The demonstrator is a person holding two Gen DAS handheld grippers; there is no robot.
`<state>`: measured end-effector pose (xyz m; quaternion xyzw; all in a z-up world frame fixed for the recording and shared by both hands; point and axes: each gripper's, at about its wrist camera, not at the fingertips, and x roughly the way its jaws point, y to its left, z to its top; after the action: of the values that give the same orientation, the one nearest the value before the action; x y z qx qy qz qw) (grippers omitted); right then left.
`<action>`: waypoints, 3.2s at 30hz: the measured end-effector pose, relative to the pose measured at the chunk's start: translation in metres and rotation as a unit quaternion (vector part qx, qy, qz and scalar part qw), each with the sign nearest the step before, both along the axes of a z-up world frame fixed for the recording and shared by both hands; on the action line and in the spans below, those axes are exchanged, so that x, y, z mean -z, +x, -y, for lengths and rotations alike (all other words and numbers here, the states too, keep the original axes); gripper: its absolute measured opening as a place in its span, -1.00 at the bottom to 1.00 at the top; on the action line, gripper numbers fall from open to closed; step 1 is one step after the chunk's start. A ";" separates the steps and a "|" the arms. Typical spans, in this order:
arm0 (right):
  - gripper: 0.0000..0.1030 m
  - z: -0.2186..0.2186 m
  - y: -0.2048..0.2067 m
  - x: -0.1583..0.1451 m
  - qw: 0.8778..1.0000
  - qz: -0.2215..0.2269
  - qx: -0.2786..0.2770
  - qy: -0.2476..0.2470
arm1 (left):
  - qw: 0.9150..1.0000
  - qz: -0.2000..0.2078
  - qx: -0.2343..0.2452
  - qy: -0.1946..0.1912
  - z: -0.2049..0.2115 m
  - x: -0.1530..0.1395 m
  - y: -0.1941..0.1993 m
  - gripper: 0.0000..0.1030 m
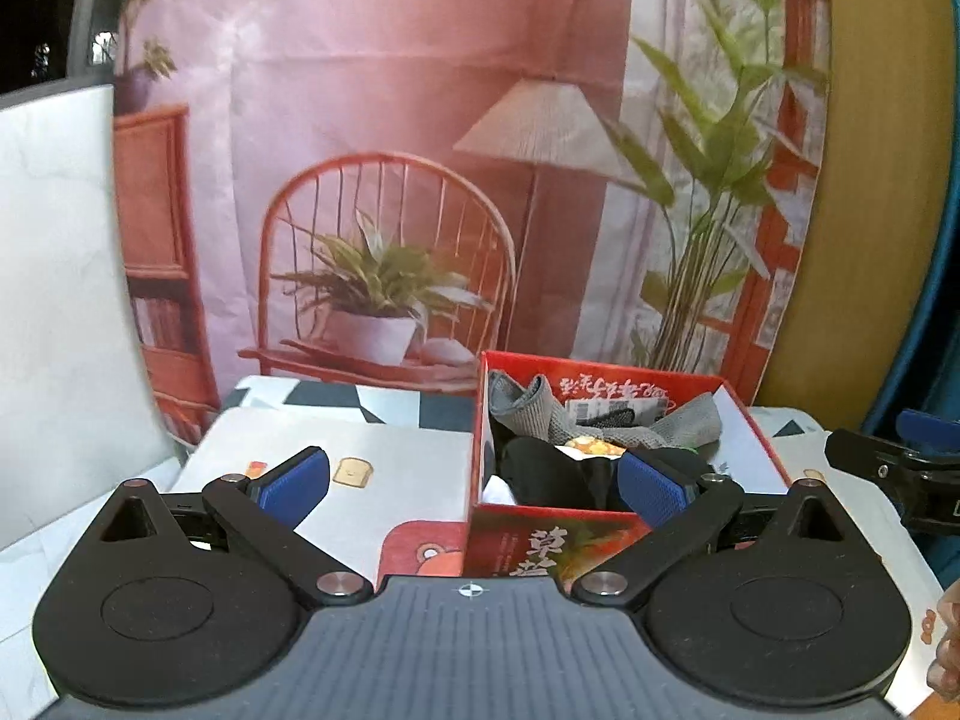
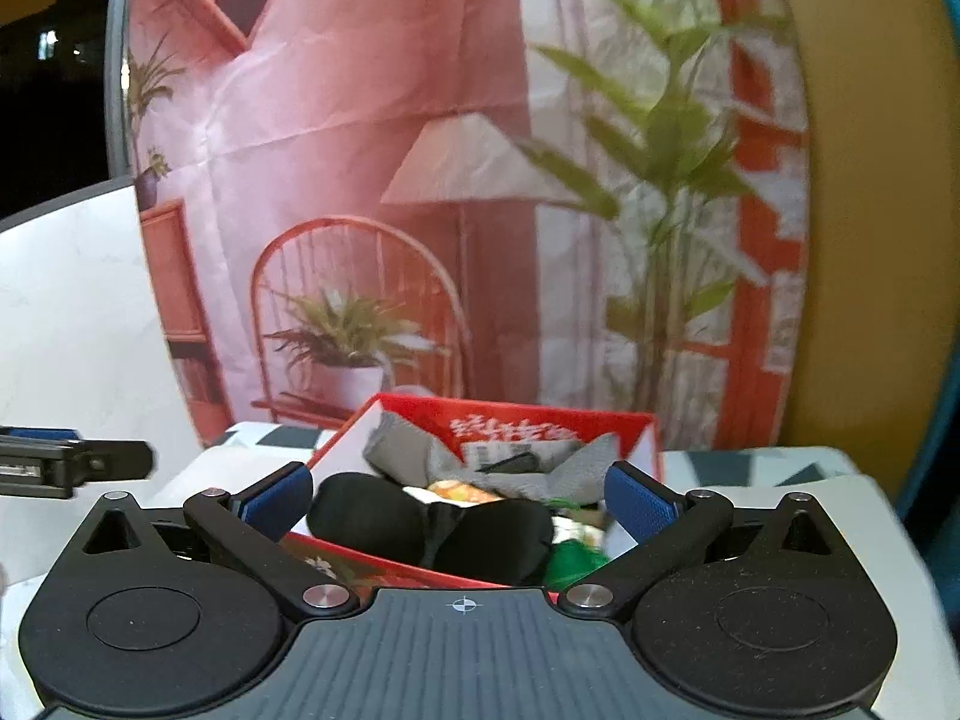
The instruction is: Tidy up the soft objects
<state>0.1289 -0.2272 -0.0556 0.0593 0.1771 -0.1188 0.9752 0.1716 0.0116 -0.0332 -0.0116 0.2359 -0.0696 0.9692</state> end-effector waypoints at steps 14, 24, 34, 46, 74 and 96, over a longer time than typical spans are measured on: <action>0.99 -0.033 -0.116 -0.042 0.999 0.027 0.041 0.003 | 0.998 0.064 -0.006 0.025 0.011 -0.045 -0.118 1.00; 0.99 -0.058 -0.159 -0.057 0.997 0.038 0.060 -0.019 | 0.996 0.086 -0.028 0.019 0.008 -0.058 -0.160 1.00; 0.99 -0.074 -0.173 -0.067 0.996 0.051 0.055 -0.040 | 0.995 0.094 -0.024 0.014 0.004 -0.057 -0.165 1.00; 0.99 -0.070 -0.173 -0.063 0.997 0.045 0.060 -0.027 | 0.996 0.086 -0.022 0.018 0.001 -0.054 -0.163 1.00; 0.99 -0.062 -0.167 -0.059 0.997 0.040 0.069 -0.014 | 0.996 0.082 -0.029 0.015 0.000 -0.051 -0.160 1.00; 0.99 -0.061 -0.166 -0.056 0.997 0.039 0.069 -0.013 | 0.996 0.082 -0.029 0.015 -0.001 -0.052 -0.161 1.00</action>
<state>-0.0367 -0.1660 0.0008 0.0636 0.1332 -0.1860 0.9714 0.0104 0.0121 0.0191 0.0015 0.1561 -0.0382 0.9870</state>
